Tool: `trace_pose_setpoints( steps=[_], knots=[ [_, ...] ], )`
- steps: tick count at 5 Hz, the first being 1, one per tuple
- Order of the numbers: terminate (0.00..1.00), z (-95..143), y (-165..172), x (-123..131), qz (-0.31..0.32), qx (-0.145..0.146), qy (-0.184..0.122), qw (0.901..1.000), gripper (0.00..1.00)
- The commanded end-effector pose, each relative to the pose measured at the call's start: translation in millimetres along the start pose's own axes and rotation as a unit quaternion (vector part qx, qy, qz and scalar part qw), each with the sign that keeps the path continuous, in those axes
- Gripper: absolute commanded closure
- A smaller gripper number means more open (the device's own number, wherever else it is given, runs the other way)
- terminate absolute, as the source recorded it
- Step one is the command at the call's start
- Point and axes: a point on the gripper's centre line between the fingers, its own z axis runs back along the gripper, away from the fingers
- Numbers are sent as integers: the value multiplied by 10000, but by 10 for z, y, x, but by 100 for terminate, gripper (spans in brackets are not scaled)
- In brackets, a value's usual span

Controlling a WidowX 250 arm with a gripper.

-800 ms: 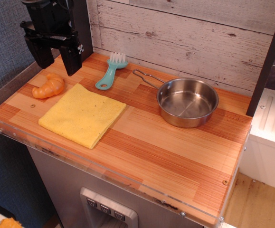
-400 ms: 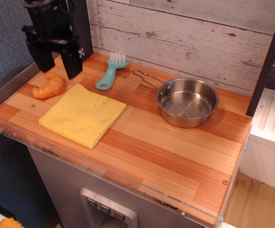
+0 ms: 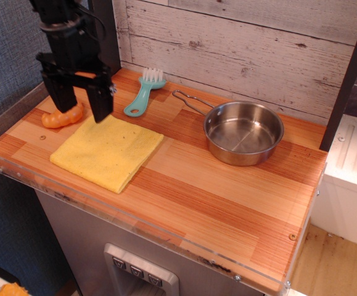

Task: PICK UP THE YELLOW TOWEL PUT ON THE ANOTHER SIDE OF THE TABLE

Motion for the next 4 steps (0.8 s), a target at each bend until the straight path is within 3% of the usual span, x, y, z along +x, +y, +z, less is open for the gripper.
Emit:
trace_pose_setpoints(
  steps=[1, 3, 4],
  knots=[
    [0, -48, -166, 5, -136, 266, -222, 9993, 0],
    [0, -219, -210, 41, -325, 454, -248, 9981, 0],
    [0, -179, -176, 69, -547, 667, -261, 9959, 0]
  ],
)
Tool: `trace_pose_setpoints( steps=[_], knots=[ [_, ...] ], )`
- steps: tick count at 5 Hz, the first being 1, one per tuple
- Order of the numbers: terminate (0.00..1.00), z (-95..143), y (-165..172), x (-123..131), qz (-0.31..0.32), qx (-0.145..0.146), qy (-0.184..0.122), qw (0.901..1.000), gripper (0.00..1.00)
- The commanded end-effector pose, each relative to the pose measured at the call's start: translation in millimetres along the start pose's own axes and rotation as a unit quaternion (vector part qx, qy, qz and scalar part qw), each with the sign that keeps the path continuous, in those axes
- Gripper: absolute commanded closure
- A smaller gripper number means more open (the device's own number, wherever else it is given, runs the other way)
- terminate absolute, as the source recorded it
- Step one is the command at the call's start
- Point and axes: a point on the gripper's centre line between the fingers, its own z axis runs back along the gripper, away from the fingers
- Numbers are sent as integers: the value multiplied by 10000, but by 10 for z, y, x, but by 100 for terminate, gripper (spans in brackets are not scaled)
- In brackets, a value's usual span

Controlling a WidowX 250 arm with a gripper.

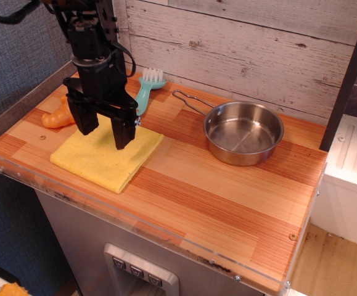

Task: PICK UP THE YELLOW TOWEL PUT ON THE ANOTHER SIDE OF THE TABLE

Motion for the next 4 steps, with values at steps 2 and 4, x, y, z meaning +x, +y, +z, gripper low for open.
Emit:
trace_pose_setpoints(
  steps=[2, 4],
  knots=[
    [0, 32, 173, 35, -98, 175, -116, 9997, 0],
    [0, -156, 158, 27, -10, 30, -4, 10000, 0]
  ],
)
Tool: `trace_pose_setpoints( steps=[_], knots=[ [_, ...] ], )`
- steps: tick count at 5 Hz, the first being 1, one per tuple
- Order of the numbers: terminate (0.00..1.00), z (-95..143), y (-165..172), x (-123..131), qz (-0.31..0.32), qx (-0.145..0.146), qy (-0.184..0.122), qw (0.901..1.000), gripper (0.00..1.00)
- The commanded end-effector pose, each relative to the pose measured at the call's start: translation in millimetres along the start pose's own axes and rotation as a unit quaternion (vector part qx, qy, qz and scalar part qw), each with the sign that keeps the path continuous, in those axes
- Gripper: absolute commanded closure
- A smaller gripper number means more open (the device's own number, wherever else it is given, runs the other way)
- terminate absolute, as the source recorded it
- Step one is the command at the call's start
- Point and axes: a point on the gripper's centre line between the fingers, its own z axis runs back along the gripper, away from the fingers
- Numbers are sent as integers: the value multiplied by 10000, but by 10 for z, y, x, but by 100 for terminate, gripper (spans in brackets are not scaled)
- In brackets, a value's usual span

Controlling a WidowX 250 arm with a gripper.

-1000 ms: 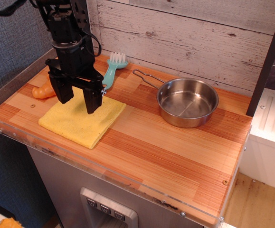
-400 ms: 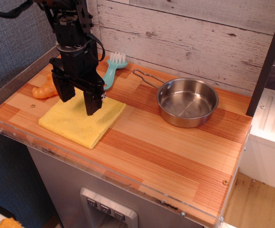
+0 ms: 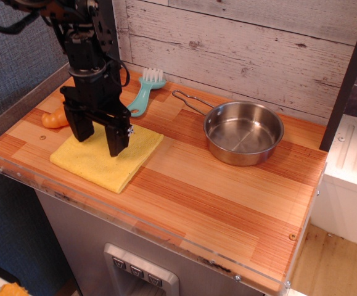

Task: PICK UP THE YELLOW TOWEL PUT ON THE ANOTHER SIDE OF THE TABLE

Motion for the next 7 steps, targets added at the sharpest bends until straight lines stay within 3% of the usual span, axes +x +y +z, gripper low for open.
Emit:
trace_pose_setpoints(
  steps=[1, 3, 5, 7],
  knots=[
    [0, -115, -49, 29, -52, 131, -76, 9999, 0],
    [0, -295, -250, -124, -154, 169, 190, 9996, 0],
    [0, -208, -711, -195, -310, -418, 24, 9986, 0],
    [0, -152, -1327, -153, -647, -534, -135, 9964, 0]
  ],
)
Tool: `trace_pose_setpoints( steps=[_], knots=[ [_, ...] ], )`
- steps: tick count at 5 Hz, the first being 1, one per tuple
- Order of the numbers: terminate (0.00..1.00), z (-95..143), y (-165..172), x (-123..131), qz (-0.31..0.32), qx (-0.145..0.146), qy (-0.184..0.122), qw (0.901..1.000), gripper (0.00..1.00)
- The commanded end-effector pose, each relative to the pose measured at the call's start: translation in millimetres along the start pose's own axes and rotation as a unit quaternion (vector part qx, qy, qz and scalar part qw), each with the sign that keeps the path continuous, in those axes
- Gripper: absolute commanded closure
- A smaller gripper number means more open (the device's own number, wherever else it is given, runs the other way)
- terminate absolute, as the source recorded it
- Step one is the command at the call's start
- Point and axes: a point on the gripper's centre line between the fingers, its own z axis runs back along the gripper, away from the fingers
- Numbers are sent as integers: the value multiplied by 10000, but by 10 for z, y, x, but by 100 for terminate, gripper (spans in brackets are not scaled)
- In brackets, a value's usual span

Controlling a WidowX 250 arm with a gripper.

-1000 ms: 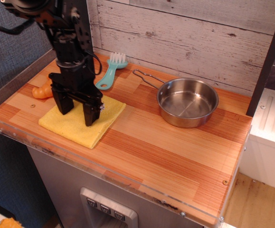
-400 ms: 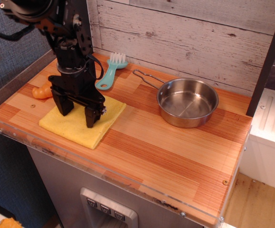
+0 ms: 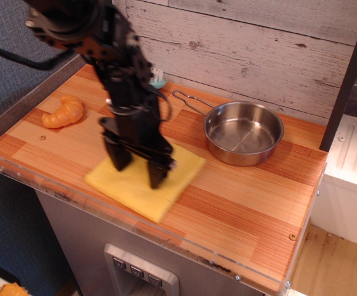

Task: PICK UP THE YELLOW TOWEL PUT ON THE ANOTHER SIDE OF THE TABLE

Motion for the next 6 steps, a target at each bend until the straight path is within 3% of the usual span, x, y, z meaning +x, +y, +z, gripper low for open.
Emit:
trace_pose_setpoints(
  steps=[1, 4, 5, 6],
  knots=[
    [0, -32, -588, 40, -1, -68, -6, 10000, 0],
    [0, 195, -719, 158, 678, 31, -199, 9975, 0],
    [0, 549, -632, 230, 565, 283, -497, 9968, 0],
    [0, 943, -566, 247, 527, 299, -760, 9953, 0]
  ],
)
